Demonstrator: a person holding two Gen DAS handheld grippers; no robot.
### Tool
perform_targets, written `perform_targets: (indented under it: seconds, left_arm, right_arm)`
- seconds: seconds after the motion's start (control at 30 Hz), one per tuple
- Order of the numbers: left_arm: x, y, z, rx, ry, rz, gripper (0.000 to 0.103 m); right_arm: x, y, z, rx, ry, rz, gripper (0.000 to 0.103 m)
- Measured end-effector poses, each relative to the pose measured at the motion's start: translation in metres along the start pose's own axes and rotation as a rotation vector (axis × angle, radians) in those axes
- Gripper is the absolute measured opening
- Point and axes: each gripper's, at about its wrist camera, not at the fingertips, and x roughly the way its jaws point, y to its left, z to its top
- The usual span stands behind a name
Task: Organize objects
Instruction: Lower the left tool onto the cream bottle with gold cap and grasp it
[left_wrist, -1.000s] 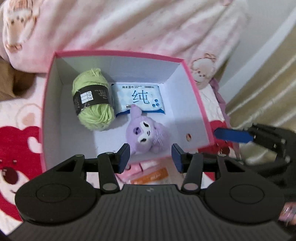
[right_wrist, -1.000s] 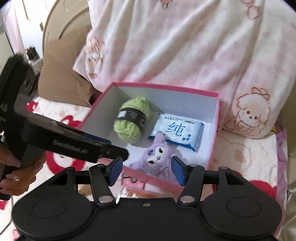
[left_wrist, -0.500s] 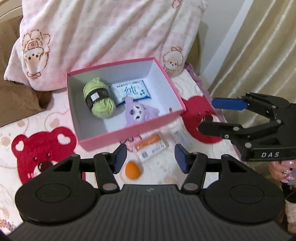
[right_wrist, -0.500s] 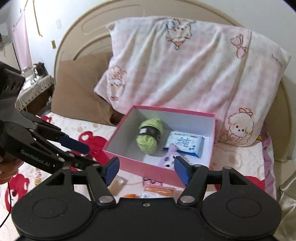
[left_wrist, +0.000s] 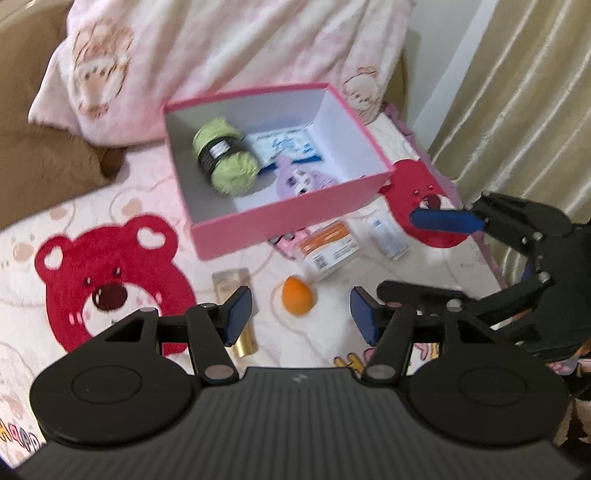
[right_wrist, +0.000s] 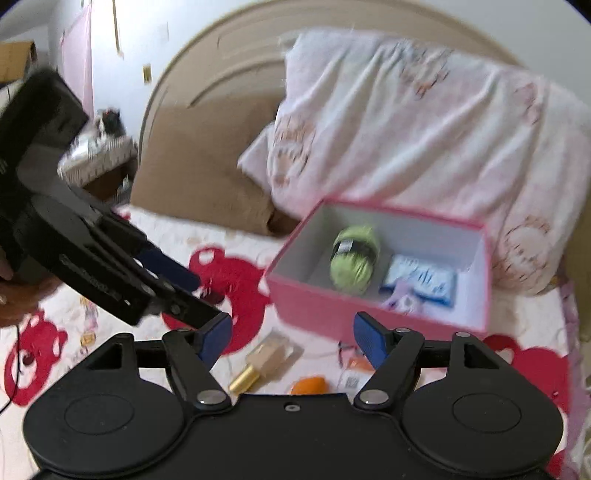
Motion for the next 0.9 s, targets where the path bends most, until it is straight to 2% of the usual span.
perform_targets:
  seconds: [0.2, 0.4, 0.57, 0.7, 0.87, 0.9]
  left_arm:
    - [0.021, 0.036, -0.015, -0.051, -0.014, -0.017, 0.058]
    - [0.042, 0.061, -0.037, -0.076, -0.023, -0.046, 0.058]
    - [0.070, 0.071, -0.050, -0.071, -0.013, -0.045, 0.058]
    - [0.093, 0.079, -0.054, -0.080, -0.024, -0.044, 0.056]
    - [0.124, 0.094, -0.056, -0.155, -0.020, -0.070, 0.053]
    - [0.129, 0.097, -0.057, -0.170, -0.023, -0.079, 0.050]
  right_arm:
    - [0.044, 0.020, -0.017, -0.012, 0.066, 0.084, 0.075]
    - [0.076, 0.036, -0.043, 0.038, 0.072, 0.137, 0.075]
    - [0.106, 0.048, -0.061, 0.046, 0.094, 0.098, 0.074]
    - [0.134, 0.043, -0.071, 0.125, 0.108, 0.073, 0.073]
    - [0.167, 0.035, -0.079, 0.211, 0.116, 0.054, 0.065]
    - [0.174, 0.034, -0.081, 0.227, 0.124, 0.049, 0.060]
